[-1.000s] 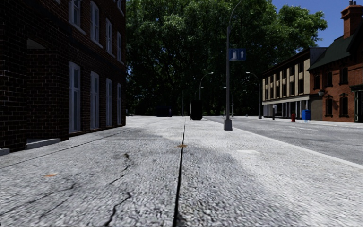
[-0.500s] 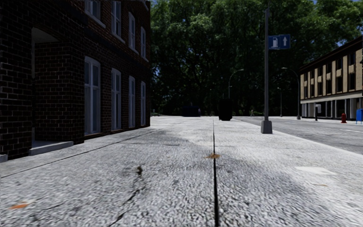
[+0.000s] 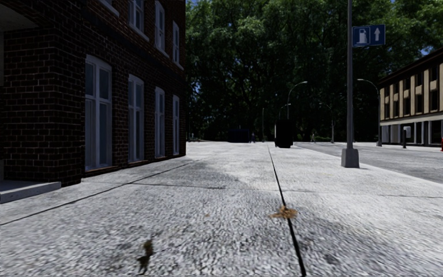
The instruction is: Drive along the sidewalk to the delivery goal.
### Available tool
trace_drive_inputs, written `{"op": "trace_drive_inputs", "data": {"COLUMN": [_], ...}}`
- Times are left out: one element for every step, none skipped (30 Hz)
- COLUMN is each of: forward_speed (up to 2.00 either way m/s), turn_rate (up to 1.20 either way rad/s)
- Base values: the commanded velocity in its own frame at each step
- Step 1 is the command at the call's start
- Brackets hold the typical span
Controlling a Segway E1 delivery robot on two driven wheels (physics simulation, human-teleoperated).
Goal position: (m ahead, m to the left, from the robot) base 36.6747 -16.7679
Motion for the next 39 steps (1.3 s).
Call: {"op": "trace_drive_inputs", "data": {"forward_speed": [2.0, 2.0, 2.0, 2.0, 2.0, 2.0, 2.0, 2.0, 2.0, 2.0, 2.0, 2.0, 2.0, 2.0, 2.0, 2.0, 2.0, 2.0, 2.0, 2.0, 2.0, 2.0, 2.0, 2.0, 2.0, 2.0, 2.0, 2.0, 2.0, 2.0, 2.0, 2.0, 2.0, 2.0, 2.0, 2.0, 2.0, 2.0, 2.0], "turn_rate": [0.0, 0.0, 0.0, 0.0, 0.0, 0.0, 0.0, 0.0, 0.0, 0.0, 0.0, 0.0, 0.0, 0.0, 0.0, 0.0, 0.0, 0.0, 0.0, 0.0, 0.0, 0.0, 0.0, 0.0, 0.0, 0.0, 0.0, 0.0, 0.0, 0.0, 0.0, 0.0, 0.0, 0.0, 0.0, 0.0, 0.0, 0.0, 0.0]}}
